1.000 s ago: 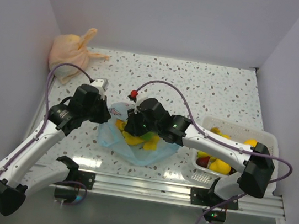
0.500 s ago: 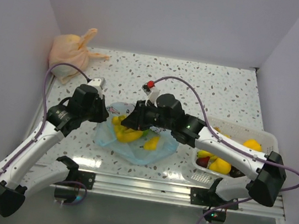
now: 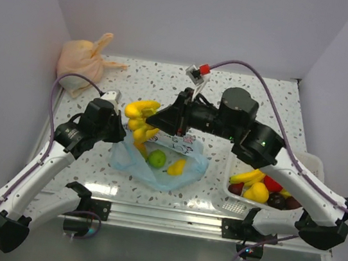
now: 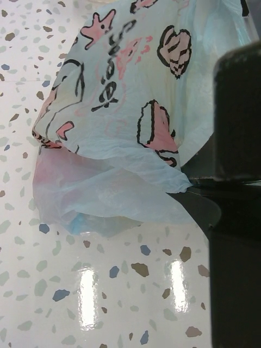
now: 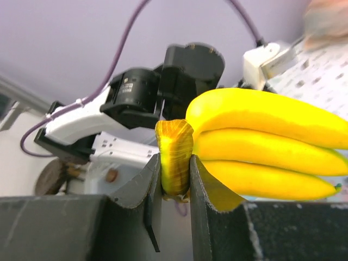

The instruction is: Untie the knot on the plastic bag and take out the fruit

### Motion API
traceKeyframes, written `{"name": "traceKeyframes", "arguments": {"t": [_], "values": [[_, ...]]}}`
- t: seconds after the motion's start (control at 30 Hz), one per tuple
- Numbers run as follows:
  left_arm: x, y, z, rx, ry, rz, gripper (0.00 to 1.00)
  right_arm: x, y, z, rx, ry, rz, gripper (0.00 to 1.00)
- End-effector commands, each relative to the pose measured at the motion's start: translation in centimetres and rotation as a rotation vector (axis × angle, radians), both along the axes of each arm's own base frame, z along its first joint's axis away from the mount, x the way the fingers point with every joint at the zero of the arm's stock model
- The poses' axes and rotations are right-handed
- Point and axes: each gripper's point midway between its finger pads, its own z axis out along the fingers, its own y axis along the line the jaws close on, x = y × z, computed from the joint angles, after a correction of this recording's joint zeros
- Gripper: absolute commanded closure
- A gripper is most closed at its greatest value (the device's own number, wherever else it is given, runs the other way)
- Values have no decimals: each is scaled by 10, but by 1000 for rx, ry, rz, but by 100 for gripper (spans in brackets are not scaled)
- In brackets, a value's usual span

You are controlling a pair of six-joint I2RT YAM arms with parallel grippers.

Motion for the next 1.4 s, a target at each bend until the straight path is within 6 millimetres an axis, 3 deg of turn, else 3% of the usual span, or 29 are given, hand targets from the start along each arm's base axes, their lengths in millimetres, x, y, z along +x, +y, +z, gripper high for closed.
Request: {"name": "traceKeyframes", "arguments": {"t": [0.0,0.13,0.17,0.2,0.27,0.3,0.43,0.47,0.5,0.57,0.6,0.67,0.7,0.8,0.87,1.1,1.17,1.2,1.23,1.27,1.37], "values": [[6,0,14,-28,-35,29,100,19,-45,25,-68,-156,-187,100],[5,2,14,-21,-34,31,100,47,-95,16,-213,-238,-426,100],[4,2,14,-20,-34,30,100,51,-111,17,-237,-251,-485,100],[5,2,15,-22,-38,30,100,64,-135,5,-320,-251,-611,100],[5,2,14,-21,-34,29,100,69,-167,-1,-384,-270,-722,100],[5,1,14,-22,-36,27,100,72,-180,-19,-461,-266,-762,100],[5,0,13,-22,-33,20,100,81,-241,-51,-624,-270,-983,100],[5,0,12,-22,-30,19,100,81,-248,-59,-651,-266,-1002,100],[5,-1,11,-22,-28,18,100,82,-264,-78,-709,-254,-1036,100],[6,-2,11,-25,-28,15,100,85,-277,-99,-754,-223,-1068,100],[6,-3,10,-28,-25,11,100,89,-289,-122,-806,-190,-1098,100],[6,-3,10,-29,-23,8,100,89,-300,-141,-818,-151,-1111,100],[6,-3,10,-28,-21,8,100,92,-313,-161,-861,-110,-1148,100],[5,-3,10,-28,-25,9,100,97,-336,-192,-884,-22,-1208,100],[4,-2,9,-25,-23,10,100,99,-350,-204,-890,29,-1257,100],[2,-1,7,-26,-19,12,100,109,-424,-239,-873,282,-1537,100],[2,-1,7,-25,-18,11,100,110,-431,-245,-853,338,-1564,100],[2,-1,6,-22,-16,10,100,110,-434,-247,-851,364,-1572,97],[1,-1,6,-23,-15,9,100,111,-433,-246,-844,371,-1568,87],[2,-1,6,-25,-18,7,100,112,-428,-246,-833,380,-1540,55],[2,-4,8,-36,-21,0,100,115,-415,-234,-792,347,-1459,22]]}}
